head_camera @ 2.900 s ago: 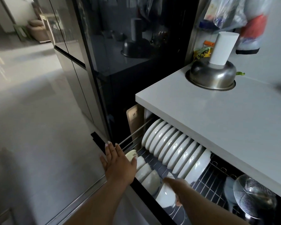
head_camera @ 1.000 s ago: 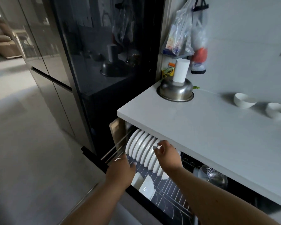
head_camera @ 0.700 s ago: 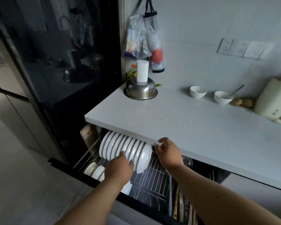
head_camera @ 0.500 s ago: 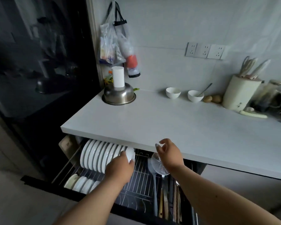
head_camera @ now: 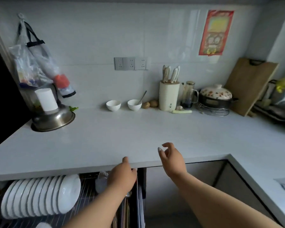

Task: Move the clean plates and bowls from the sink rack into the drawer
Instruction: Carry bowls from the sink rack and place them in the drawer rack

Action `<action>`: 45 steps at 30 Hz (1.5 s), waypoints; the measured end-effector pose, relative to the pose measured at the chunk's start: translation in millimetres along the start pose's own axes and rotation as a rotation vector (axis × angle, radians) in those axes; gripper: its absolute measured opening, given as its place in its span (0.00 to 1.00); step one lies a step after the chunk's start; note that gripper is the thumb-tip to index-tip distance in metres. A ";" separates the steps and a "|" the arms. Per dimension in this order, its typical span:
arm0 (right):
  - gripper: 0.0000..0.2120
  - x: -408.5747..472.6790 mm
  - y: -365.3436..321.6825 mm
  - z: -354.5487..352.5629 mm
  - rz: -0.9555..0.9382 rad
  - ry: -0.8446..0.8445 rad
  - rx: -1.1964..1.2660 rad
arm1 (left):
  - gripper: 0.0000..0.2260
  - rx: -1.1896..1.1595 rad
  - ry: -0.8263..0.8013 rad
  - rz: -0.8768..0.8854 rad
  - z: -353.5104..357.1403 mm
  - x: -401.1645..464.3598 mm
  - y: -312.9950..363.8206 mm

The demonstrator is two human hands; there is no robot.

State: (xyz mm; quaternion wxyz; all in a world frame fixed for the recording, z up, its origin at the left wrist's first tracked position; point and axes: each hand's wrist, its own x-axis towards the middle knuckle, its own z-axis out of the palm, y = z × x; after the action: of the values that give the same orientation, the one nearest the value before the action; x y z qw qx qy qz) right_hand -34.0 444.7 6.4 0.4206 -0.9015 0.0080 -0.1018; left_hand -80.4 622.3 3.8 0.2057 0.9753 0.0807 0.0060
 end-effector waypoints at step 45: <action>0.22 -9.7 448.3 -388.1 0.983 0.537 -0.305 | 0.42 0.477 -0.559 0.969 326.6 34.6 497.6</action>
State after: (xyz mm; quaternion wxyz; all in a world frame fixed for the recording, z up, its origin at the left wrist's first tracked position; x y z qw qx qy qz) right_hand -85.5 -137.7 -93.3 0.2669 -0.7850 0.5466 -0.1172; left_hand 45.5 48.0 -95.7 -0.0311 0.8849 -0.4303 -0.1755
